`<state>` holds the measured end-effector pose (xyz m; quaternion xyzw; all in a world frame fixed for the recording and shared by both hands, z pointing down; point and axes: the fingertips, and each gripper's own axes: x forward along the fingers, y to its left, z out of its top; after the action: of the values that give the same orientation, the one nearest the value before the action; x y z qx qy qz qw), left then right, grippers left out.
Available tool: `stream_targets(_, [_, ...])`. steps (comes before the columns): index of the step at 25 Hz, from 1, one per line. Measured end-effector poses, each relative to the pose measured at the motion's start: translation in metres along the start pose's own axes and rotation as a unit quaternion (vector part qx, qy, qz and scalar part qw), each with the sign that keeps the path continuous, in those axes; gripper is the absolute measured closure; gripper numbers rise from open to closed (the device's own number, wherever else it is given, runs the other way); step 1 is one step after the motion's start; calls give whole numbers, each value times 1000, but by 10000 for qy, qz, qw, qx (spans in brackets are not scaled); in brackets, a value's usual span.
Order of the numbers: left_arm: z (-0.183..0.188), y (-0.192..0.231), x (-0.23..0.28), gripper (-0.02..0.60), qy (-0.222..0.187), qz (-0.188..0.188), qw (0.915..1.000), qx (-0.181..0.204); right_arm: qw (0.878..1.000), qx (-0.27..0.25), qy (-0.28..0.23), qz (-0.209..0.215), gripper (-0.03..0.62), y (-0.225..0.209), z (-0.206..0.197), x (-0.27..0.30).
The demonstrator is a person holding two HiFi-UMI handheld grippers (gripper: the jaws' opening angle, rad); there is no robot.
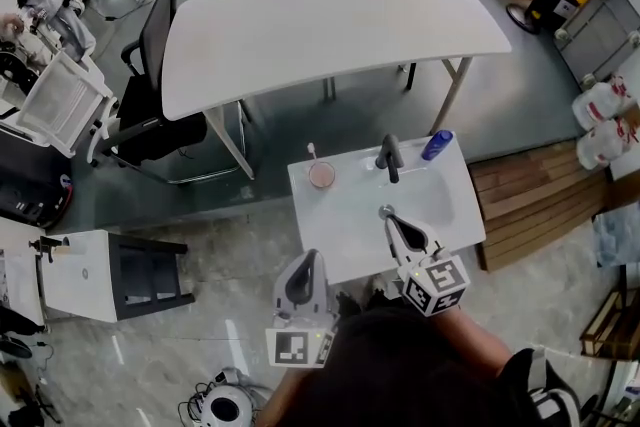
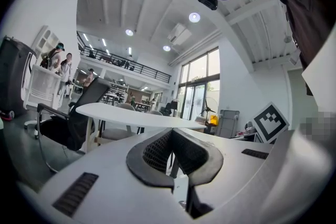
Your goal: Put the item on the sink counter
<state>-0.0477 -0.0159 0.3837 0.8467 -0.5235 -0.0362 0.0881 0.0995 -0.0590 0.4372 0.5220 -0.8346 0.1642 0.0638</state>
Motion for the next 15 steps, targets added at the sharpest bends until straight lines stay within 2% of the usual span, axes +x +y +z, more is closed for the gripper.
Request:
stream_targets(2, [-2, -4, 1, 566, 23, -28, 9999, 162, 9999, -46, -90, 6, 583, -3, 8, -6])
stream_targets(6, [-4, -14, 5, 566, 19, 104, 9999, -74, 9995, -9, -303, 20, 583, -10, 21, -20])
stream_targets(9, [-6, -18, 7, 566, 29, 68, 9998, 196, 9994, -15, -358, -3, 583, -16, 25, -26])
stream_targets(15, [-8, -26, 7, 566, 44, 179, 9998, -5, 9992, -31, -383, 122, 583, -18, 24, -33])
